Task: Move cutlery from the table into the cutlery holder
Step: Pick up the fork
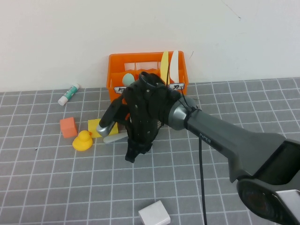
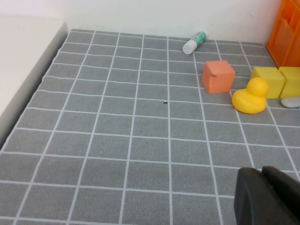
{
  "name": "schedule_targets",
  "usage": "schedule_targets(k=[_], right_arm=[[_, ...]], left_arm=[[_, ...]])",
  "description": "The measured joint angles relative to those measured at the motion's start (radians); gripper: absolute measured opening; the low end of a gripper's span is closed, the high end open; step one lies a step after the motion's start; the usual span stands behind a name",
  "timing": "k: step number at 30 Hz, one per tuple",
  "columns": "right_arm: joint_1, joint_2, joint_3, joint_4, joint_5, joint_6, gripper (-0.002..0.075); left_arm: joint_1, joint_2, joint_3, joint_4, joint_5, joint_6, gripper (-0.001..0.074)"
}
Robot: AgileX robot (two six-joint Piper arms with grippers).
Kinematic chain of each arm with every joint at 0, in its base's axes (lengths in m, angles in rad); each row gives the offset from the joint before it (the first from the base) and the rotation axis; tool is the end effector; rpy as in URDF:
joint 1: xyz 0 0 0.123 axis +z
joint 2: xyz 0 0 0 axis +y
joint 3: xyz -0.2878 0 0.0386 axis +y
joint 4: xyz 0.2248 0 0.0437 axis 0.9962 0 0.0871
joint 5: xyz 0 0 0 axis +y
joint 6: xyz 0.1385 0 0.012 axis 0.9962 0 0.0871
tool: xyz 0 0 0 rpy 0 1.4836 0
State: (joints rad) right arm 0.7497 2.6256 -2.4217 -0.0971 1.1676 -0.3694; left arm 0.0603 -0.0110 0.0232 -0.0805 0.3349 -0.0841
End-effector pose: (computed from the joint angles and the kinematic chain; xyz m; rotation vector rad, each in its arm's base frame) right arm 0.4019 0.3573 0.0959 -1.5389 2.3895 -0.0549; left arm 0.0715 0.0006 0.1637 -0.1828 1.8215 -0.0945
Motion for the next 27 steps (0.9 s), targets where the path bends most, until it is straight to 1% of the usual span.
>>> schedule_targets(k=[3,8,12,17,22,27], right_arm=[[0.007,-0.016,0.000,0.016,0.036,-0.046,0.0146],[0.023,-0.063,0.000,0.148,0.058,-0.241,0.0146],[0.039,-0.093,0.000,0.201,0.060,-0.294,0.0146],[0.061,-0.124,0.000,0.190,0.062,-0.315,0.0146],[0.081,-0.129,0.000,0.081,0.062,-0.365,0.0145],[0.088,-0.129,0.000,0.047,0.042,-0.374,0.0146]], left_arm=[[0.000,0.000,0.000,0.000,0.000,0.000,-0.0001],[0.000,0.000,0.000,0.000,0.000,0.000,-0.0001],[0.000,0.000,0.000,0.000,0.000,0.000,-0.0001],[0.000,0.000,0.000,0.000,0.000,-0.004,-0.0001],[0.000,0.000,0.000,0.000,0.000,-0.004,-0.0001],[0.000,0.000,0.000,0.000,0.000,-0.004,-0.0001]])
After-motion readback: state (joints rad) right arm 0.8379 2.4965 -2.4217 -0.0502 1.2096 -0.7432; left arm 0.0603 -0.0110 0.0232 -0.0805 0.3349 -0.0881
